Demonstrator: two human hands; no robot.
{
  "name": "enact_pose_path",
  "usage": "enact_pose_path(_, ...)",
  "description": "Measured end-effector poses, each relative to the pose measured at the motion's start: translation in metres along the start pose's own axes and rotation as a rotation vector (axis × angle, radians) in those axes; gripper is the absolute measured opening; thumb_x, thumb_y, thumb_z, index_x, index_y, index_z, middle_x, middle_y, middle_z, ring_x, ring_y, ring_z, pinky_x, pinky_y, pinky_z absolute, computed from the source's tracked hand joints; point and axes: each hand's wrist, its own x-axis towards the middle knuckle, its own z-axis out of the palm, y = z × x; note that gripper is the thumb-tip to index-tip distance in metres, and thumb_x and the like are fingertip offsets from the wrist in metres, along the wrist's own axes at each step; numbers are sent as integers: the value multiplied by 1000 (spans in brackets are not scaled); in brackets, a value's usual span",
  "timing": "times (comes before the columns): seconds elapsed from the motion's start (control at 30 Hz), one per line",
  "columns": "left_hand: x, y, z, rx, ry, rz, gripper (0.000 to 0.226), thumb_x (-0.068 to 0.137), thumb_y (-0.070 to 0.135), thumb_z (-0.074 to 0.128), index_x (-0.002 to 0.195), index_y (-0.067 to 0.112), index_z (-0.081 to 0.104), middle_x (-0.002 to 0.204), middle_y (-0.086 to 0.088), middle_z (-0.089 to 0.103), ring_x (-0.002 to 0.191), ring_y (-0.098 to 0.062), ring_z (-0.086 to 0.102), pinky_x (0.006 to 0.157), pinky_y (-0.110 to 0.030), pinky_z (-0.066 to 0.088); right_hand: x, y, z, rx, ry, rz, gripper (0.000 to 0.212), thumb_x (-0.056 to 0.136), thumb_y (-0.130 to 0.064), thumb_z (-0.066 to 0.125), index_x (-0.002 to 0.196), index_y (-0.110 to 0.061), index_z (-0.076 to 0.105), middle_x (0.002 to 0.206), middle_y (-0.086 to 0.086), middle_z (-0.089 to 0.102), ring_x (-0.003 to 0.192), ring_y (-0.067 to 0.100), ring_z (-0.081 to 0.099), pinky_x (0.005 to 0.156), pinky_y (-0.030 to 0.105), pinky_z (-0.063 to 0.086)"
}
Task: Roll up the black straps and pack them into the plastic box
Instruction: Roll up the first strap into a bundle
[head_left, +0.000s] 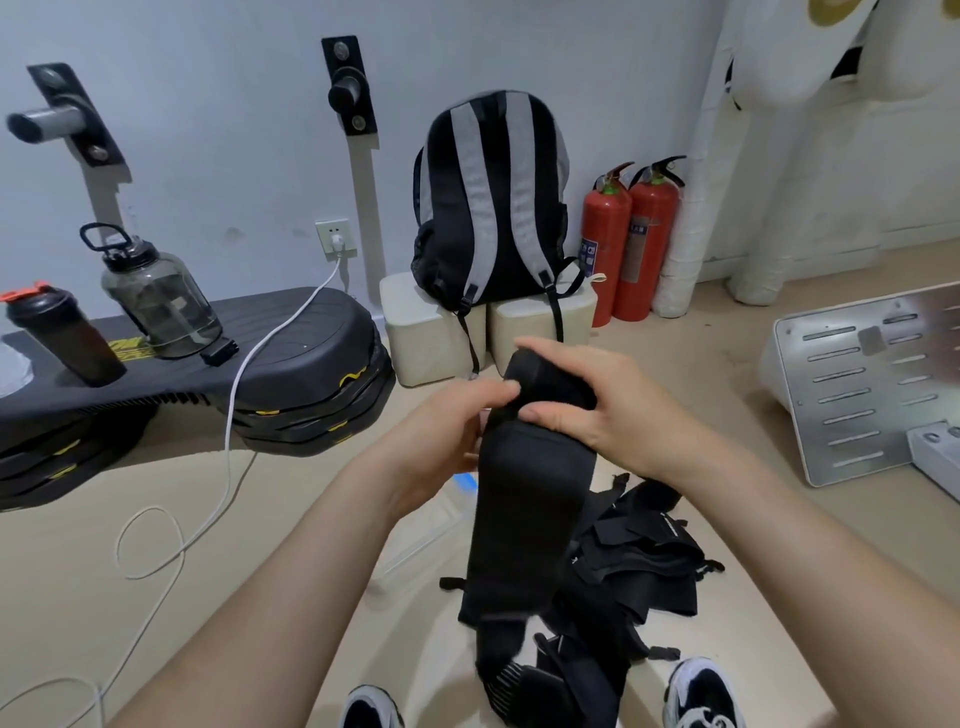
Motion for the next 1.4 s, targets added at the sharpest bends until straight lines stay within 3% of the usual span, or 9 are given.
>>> enact_pose_path(0.13, 3, -4, 12, 49, 80, 74, 38, 94, 49, 56, 100, 15, 72, 90, -3, 76, 85, -16, 72, 74, -26, 55, -2, -6, 9, -207, -125, -31, 74, 93, -39, 64, 155, -39, 25, 114, -5, 51, 110, 14, 54, 99, 37, 47)
enact_pose_path(0.23, 2, -5, 14, 61, 94, 131, 30, 100, 41, 51, 100, 19, 70, 88, 2, 76, 85, -14, 72, 74, -24, 55, -4, -14, -5, 35, -212, 134, 75, 92, -26, 68, 155, -32, 28, 133, -8, 52, 121, 7, 53, 106, 29, 43)
enact_pose_path(0.4, 2, -4, 14, 38, 45, 130, 38, 94, 49, 57, 119, 21, 63, 103, 1, 75, 97, -15, 72, 83, -31, 57, -8, -14, -17, 411, -243, 208, 24, 92, -17, 69, 116, -15, 66, 71, -13, 66, 59, 0, 60, 52, 18, 47)
enact_pose_path(0.53, 2, 0, 7, -45, 256, 157, 39, 85, 47, 67, 116, 25, 57, 89, 8, 74, 89, -8, 71, 87, -37, 56, -3, -2, -20, 683, -15, 304, 15, 89, -21, 71, 94, -8, 66, 74, 1, 60, 59, 12, 51, 47, 20, 42)
enact_pose_path(0.63, -4, 1, 2, 25, 115, 160, 37, 81, 45, 68, 105, 17, 69, 86, 8, 74, 78, -4, 69, 76, -27, 50, -2, 6, -25, 903, 11, 354, 23, 83, -25, 76, 89, -8, 61, 72, 3, 54, 53, 12, 43, 42, 19, 35)
enact_pose_path(0.8, -6, -1, -1, 49, -68, 127, 33, 91, 40, 66, 110, 14, 73, 111, -6, 74, 107, -20, 69, 93, -34, 55, -2, 8, -24, 1011, -76, 367, 19, 82, -23, 70, 88, -7, 61, 69, 2, 55, 50, 9, 47, 40, 16, 36)
enact_pose_path(1.07, -5, 6, 16, 223, -30, -131, 26, 93, 34, 68, 100, 10, 74, 97, -2, 78, 96, -17, 73, 99, -38, 53, 0, 11, -5, 250, 396, 258, 24, 87, -10, 72, 103, -28, 65, 84, -16, 66, 77, -2, 63, 67, 19, 48)
enact_pose_path(1.2, -5, 0, 30, 1098, 363, 442, 29, 83, 40, 73, 82, 11, 76, 109, 5, 61, 109, -16, 40, 96, -31, 43, 7, 19, 4, 165, 463, 217, 29, 86, -9, 72, 102, -31, 62, 88, -18, 65, 85, 0, 62, 73, 23, 46)
enact_pose_path(1.4, -2, -11, 17, 1121, 379, 789, 25, 73, 34, 81, 68, 11, 74, 105, 8, 56, 106, -12, 36, 88, -21, 42, 14, 28, 6, 320, 459, 304, 19, 88, -12, 72, 97, -28, 66, 75, -11, 62, 69, 9, 59, 62, 28, 44)
